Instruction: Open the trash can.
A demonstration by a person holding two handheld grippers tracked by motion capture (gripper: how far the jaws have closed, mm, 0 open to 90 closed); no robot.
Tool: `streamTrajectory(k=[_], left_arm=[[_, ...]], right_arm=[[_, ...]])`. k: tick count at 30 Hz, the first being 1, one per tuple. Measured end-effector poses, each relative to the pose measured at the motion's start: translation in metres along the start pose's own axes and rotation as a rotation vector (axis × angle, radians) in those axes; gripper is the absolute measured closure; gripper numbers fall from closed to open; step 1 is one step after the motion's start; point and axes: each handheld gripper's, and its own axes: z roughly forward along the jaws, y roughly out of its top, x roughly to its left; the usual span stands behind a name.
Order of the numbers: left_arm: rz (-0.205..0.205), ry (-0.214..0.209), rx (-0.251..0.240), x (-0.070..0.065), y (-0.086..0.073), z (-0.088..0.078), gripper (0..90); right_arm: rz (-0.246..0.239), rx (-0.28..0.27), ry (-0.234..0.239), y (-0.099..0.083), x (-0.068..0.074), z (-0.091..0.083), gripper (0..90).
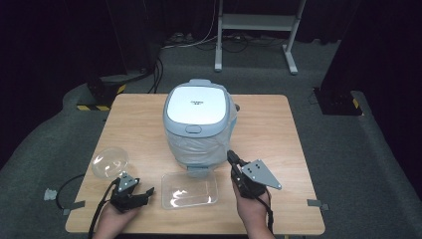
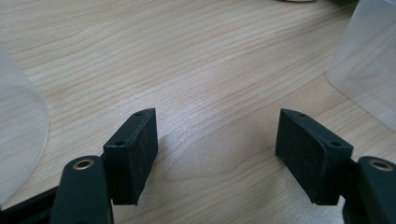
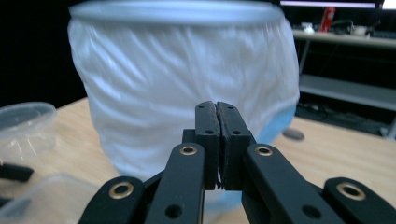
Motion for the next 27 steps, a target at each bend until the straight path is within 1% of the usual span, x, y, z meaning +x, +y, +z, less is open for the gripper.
streamTrajectory(k=[2, 8, 15, 20, 22, 27], left_arm=[[-0.004, 0.003, 0.001, 0.0, 0.0, 0.0, 27.6], [-0.004, 0.003, 0.0, 0.0, 0.0, 0.0, 27.4], [-0.003, 0.001, -0.001, 0.0, -0.001, 0.0, 27.4], [-0.002, -0.001, 0.0, 0.0, -0.001, 0.0, 27.4], [-0.001, -0.002, 0.0, 0.0, -0.001, 0.0, 27.4], [0.0, -0.003, -0.001, 0.001, -0.001, 0.0, 27.4]], right_arm=[[-0.007, -0.019, 0.009, 0.01, 0.001, 0.002, 88.0], [-0.041, -0.058, 0.027, 0.035, 0.008, 0.008, 86.6], [-0.067, -0.072, 0.051, 0.055, 0.019, 0.022, 84.6], [-0.099, -0.064, 0.07, 0.068, 0.032, 0.038, 83.1], [-0.107, -0.048, 0.081, 0.074, 0.038, 0.047, 83.1], [-0.109, -0.014, 0.094, 0.076, 0.046, 0.064, 83.5]])
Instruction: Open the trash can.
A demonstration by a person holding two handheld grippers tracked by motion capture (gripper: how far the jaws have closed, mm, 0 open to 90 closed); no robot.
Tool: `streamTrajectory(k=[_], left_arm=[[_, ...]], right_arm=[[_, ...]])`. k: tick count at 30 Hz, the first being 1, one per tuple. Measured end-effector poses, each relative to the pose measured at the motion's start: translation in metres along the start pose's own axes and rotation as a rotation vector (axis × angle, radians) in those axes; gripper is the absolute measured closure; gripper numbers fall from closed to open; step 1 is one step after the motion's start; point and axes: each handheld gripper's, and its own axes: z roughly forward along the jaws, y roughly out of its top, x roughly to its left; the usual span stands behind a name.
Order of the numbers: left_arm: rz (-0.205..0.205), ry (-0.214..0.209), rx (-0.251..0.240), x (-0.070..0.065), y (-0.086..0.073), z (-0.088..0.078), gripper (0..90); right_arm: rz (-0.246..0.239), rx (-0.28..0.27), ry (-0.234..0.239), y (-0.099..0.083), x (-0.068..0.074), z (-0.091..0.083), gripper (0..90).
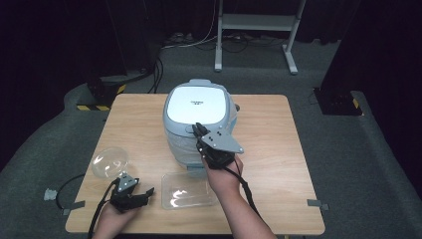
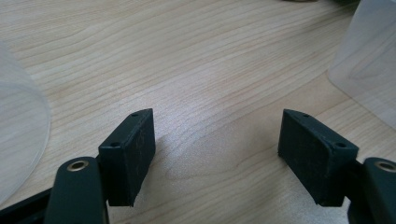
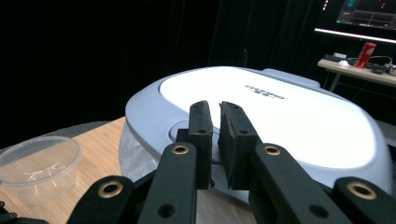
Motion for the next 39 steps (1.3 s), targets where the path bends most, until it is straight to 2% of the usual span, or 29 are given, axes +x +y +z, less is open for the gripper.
streamTrajectory(k=[3, 5, 8, 11, 13, 17, 20, 23, 26, 28, 32, 36, 39], left_arm=[[0.001, -0.001, 0.0, 0.0, 0.0, 0.0, 27.3], [0.001, -0.001, 0.0, 0.0, 0.0, 0.0, 27.3], [0.002, -0.001, 0.0, 0.0, 0.0, 0.0, 27.3], [0.004, 0.0, 0.001, 0.0, 0.0, 0.0, 27.3], [0.0, -0.002, 0.001, 0.0, 0.0, 0.0, 27.3], [0.0, 0.0, 0.0, 0.0, 0.0, -0.001, 27.9], [0.001, 0.003, -0.002, 0.0, 0.0, -0.001, 28.9], [-0.004, 0.0, -0.003, 0.0, -0.001, -0.002, 31.1], [-0.001, -0.009, -0.003, 0.0, -0.001, -0.003, 33.5], [0.005, -0.019, 0.002, -0.001, -0.001, -0.003, 33.5], [-0.011, -0.037, -0.001, -0.003, 0.0, -0.005, 33.5], [-0.023, -0.03, -0.016, -0.005, 0.004, -0.008, 33.2], [-0.037, -0.036, -0.048, -0.007, 0.009, -0.015, 33.0]], right_arm=[[-0.009, 0.0, -0.013, -0.001, 0.003, 0.004, 86.0], [-0.033, 0.003, -0.028, -0.002, 0.005, 0.004, 89.4], [-0.031, 0.005, -0.036, -0.003, 0.007, 0.004, 89.9], [-0.027, 0.013, -0.022, -0.002, 0.007, 0.003, 89.3], [-0.032, 0.035, -0.006, 0.003, 0.006, 0.0, 81.5], [-0.031, -0.003, -0.008, 0.002, 0.004, -0.021, 72.8], [-0.025, 0.007, -0.001, -0.014, 0.001, -0.039, 67.0], [-0.004, 0.056, -0.016, -0.045, -0.003, -0.052, 62.7], [0.032, 0.127, -0.021, -0.075, -0.006, -0.055, 58.7], [0.074, 0.175, -0.017, -0.096, -0.008, -0.055, 56.3], [0.11, 0.245, -0.015, -0.126, -0.006, -0.052, 51.3], [0.12, 0.275, -0.001, -0.136, -0.004, -0.05, 48.5], [0.13, 0.295, 0.016, -0.142, -0.003, -0.047, 47.4]])
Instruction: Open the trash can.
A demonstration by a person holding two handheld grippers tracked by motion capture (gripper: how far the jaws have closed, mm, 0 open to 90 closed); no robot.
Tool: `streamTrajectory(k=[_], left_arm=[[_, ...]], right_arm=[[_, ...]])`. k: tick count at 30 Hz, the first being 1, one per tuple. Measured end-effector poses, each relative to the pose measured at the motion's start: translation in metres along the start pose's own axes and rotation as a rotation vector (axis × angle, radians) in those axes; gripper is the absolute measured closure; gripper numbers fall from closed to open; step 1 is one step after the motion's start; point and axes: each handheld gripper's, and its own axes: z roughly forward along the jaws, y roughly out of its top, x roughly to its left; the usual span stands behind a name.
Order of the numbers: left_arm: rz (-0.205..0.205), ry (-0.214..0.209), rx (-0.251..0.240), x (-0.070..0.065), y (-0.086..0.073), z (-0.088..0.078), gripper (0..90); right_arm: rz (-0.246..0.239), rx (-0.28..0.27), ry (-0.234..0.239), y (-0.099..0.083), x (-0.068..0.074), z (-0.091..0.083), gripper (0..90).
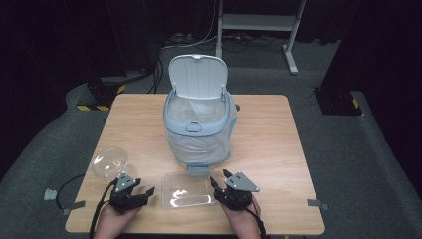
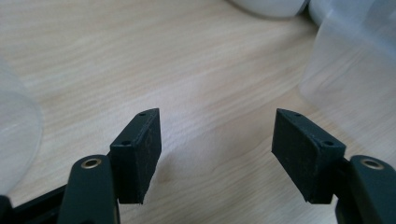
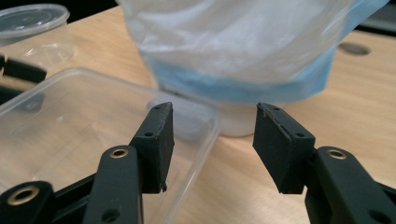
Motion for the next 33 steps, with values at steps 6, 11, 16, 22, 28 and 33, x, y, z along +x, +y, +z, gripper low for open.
streamTrajectory(k=[6, 11, 16, 22, 28, 33], left_arm=[[-0.027, -0.022, -0.085, -0.015, 0.01, -0.017, 30.2], [-0.047, -0.101, -0.151, -0.034, 0.025, -0.028, 28.5], [-0.03, -0.142, -0.091, -0.053, 0.028, -0.012, 25.6], [-0.065, -0.189, -0.051, -0.059, 0.024, 0.001, 24.2], [-0.152, -0.29, -0.043, -0.051, 0.019, 0.009, 24.3], [-0.146, -0.296, -0.055, -0.052, 0.019, 0.01, 25.3]], right_arm=[[0.033, 0.054, 0.041, -0.005, 0.004, 0.009, 41.3], [0.051, 0.071, 0.049, -0.007, 0.005, 0.014, 38.4], [0.066, 0.092, 0.069, -0.009, 0.006, 0.019, 38.1], [0.102, 0.104, 0.093, -0.012, 0.005, 0.021, 37.5], [0.151, 0.117, 0.132, -0.014, 0.004, 0.024, 34.8], [0.173, 0.121, 0.143, -0.015, 0.003, 0.025, 33.7]])
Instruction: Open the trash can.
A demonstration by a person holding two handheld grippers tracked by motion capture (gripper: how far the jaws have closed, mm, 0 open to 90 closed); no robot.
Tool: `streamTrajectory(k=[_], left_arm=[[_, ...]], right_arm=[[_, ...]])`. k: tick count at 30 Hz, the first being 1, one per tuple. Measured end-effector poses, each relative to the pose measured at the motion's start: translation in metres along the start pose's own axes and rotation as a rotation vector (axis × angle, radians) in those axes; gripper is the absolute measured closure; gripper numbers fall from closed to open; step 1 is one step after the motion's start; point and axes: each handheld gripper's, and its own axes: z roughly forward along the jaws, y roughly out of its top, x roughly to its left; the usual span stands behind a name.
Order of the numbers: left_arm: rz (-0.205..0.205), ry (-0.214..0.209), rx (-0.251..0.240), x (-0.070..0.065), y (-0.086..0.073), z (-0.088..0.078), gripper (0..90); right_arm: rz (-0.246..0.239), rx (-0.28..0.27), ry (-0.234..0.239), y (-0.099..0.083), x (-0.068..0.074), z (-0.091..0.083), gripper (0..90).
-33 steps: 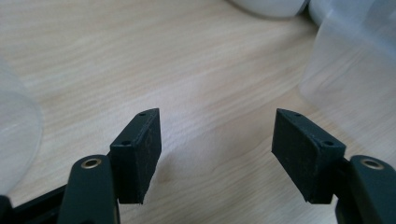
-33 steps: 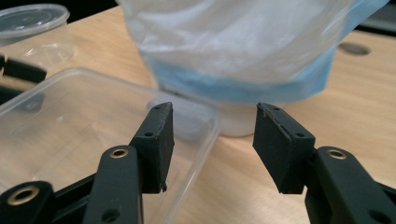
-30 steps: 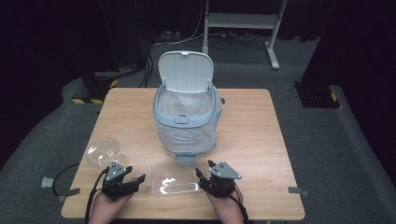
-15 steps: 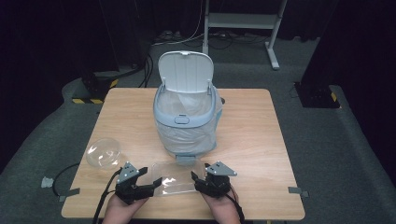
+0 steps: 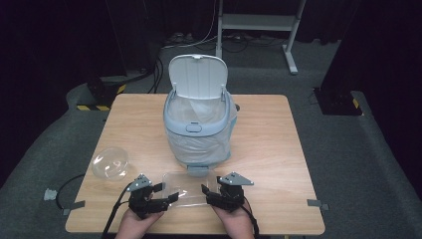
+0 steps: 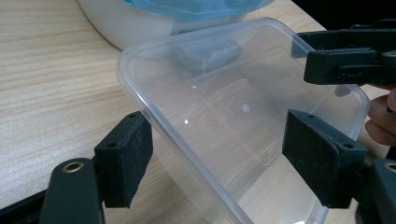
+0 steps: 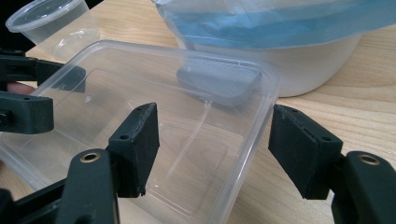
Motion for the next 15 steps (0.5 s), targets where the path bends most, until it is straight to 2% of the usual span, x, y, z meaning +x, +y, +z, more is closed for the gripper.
streamTrajectory(k=[5, 9, 13, 15], left_arm=[[0.015, 0.004, 0.0, -0.0002, -0.0002, -0.0022, 28.0], [0.014, 0.0, 0.002, 0.0001, 0.0001, -0.0021, 28.4], [0.014, -0.003, 0.003, 0.0006, 0.0009, -0.0029, 29.5], [0.024, 0.007, -0.013, 0.0, 0.0014, -0.0058, 34.0]], right_arm=[[0.017, 0.007, 0.01, -0.0007, -0.0005, -0.0002, 32.7], [0.039, 0.022, 0.052, -0.0004, -0.0033, 0.0023, 31.9], [0.029, 0.025, 0.042, 0.0009, -0.0025, 0.002, 33.5], [0.018, 0.013, 0.035, 0.0015, -0.0026, 0.0, 36.7]])
